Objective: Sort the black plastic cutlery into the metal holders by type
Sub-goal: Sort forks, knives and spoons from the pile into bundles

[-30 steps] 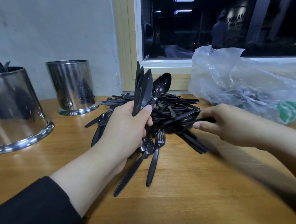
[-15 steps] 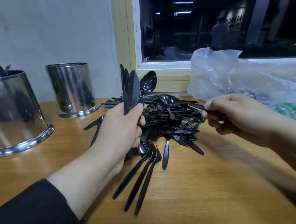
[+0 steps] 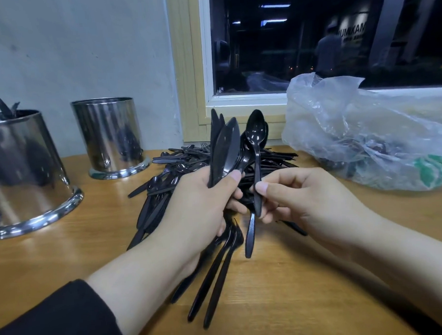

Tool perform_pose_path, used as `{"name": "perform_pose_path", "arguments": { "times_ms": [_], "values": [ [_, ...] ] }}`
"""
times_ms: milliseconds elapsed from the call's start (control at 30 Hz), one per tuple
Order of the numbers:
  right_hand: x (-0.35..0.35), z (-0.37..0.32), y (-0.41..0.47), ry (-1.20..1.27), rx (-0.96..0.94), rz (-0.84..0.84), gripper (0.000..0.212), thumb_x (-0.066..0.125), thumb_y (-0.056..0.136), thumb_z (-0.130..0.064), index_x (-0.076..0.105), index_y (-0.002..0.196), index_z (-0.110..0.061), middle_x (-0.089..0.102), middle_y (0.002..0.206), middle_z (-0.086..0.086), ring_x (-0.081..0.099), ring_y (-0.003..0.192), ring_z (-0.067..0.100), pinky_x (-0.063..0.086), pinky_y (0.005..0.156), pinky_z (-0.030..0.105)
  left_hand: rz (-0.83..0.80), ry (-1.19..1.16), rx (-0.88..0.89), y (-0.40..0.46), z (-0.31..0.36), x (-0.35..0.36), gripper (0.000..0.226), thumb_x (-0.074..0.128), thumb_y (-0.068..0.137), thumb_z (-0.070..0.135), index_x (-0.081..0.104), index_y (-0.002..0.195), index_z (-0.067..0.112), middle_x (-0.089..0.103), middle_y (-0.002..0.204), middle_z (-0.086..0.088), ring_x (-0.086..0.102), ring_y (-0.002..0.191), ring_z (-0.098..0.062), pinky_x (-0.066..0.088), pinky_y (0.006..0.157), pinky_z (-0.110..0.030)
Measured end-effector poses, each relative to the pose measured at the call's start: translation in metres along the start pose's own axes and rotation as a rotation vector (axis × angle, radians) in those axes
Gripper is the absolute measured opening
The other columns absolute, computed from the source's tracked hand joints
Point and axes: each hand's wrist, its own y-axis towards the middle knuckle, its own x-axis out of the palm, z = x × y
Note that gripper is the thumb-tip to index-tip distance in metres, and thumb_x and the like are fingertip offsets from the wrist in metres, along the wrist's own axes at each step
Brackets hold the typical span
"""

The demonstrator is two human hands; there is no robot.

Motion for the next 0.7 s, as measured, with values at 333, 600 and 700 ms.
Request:
{"name": "perform_pose_path", "arguments": {
  "times_ms": [333,600,700],
  "values": [
    [0.004,-0.007,-0.006,-0.389,-0.081,0.052,0.032,0.064,0.098,-0.019,0.073,0.069,-0.010,0.063,0.057,-0.003,0.053,0.051,0.008,0.045,0.053,0.018,-0.149,0.158,0.042,-0.007,0.006,0.002,0.021,0.060,0.102,0.030,0.072,0.095,0.014,0.076,0.080,-0.003,0.066,0.054,-0.009,0.037,0.038,-0.021],
    [-0.020,-0.017,0.001,-0.993,-0.075,0.126,0.032,0.057,0.096,-0.049,0.069,0.076,-0.026,0.066,0.064,0.000,0.060,0.058,0.012,0.046,0.058,0.029,0.004,0.144,0.023,0.002,0.005,-0.004,0.032,0.055,0.104,0.030,0.057,0.081,0.007,0.049,0.061,-0.006,0.039,0.048,-0.014,0.030,0.043,-0.025],
    [-0.020,-0.012,-0.002,-1.211,-0.016,0.062,0.044,0.058,0.087,-0.067,0.062,0.073,-0.026,0.064,0.065,-0.006,0.058,0.063,0.006,0.048,0.059,0.029,0.049,0.128,0.019,0.005,0.006,-0.010,0.031,0.055,0.105,0.030,0.056,0.080,0.011,0.048,0.059,-0.002,0.039,0.046,-0.013,0.030,0.040,-0.022]
  ]
}}
